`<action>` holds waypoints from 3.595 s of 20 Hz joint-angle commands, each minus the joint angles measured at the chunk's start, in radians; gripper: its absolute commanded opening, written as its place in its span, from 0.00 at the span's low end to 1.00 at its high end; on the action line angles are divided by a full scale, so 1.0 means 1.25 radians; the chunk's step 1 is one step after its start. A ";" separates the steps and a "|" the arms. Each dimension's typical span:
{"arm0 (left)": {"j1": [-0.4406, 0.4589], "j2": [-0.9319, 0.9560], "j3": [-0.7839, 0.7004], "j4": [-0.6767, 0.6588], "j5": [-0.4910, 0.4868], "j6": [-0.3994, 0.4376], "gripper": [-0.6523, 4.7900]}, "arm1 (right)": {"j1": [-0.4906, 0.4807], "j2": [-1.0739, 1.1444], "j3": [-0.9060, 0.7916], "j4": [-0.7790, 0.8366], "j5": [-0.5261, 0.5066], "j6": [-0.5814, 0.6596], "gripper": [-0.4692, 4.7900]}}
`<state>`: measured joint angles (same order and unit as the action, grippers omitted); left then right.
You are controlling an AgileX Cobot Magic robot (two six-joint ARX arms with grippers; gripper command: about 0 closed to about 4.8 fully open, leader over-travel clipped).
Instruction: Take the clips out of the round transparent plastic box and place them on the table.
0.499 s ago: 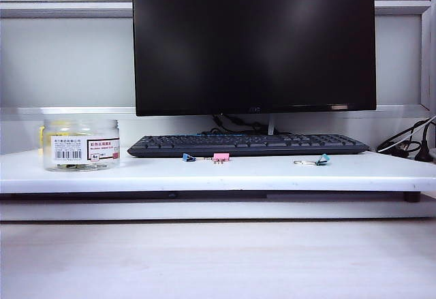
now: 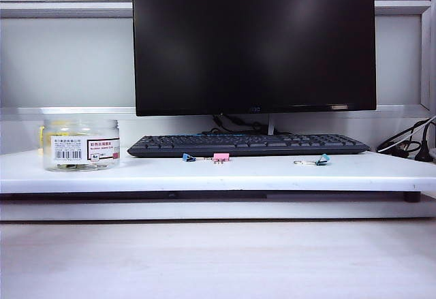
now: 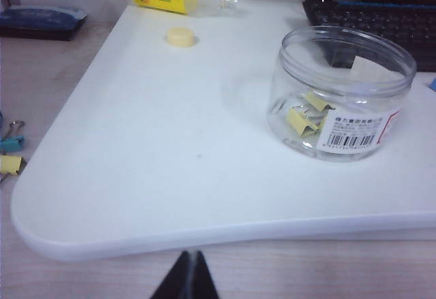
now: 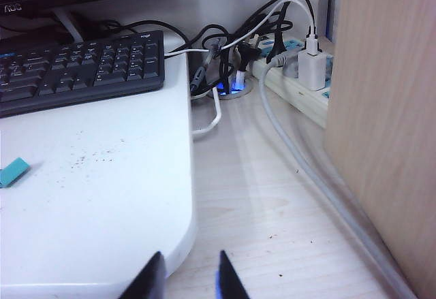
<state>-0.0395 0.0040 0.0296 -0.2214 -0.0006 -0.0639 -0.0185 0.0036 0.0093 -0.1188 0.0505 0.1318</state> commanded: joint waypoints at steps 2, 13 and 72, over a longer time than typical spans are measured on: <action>-0.001 -0.002 0.002 -0.002 0.003 0.003 0.11 | -0.001 -0.002 0.001 0.014 -0.001 0.002 0.29; -0.001 -0.002 0.002 -0.002 0.088 -0.165 0.11 | 0.000 -0.002 0.001 0.026 -0.155 0.264 0.29; -0.051 1.000 0.826 -0.370 0.343 0.062 0.42 | 0.284 1.067 0.740 0.245 -0.728 -0.044 0.49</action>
<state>-0.0875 1.2343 1.0424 -0.6857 0.4389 -0.0025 0.3210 1.3365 0.9112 0.2546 -0.9180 0.1413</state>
